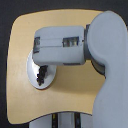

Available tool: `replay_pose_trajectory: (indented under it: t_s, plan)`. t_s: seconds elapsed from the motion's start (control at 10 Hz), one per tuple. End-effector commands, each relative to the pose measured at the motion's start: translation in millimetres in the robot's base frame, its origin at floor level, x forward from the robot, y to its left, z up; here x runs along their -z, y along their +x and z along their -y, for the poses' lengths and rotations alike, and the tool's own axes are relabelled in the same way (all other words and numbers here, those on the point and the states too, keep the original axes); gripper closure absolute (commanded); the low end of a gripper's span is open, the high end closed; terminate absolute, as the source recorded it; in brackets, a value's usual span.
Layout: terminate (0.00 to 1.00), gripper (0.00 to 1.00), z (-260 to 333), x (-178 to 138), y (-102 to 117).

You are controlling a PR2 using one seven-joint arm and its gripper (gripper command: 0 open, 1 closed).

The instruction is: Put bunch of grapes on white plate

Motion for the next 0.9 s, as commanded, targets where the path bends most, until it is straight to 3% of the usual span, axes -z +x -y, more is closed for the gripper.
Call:
replay_pose_trajectory:
  t_s: [0.0,0.4,0.5,0.8]
  plan:
    - [0.0,1.0,7,-1,7]
    - [0.0,1.0,9,-6,11]
    - [0.0,0.0,9,-8,11]
    - [0.0,0.0,10,-20,16]
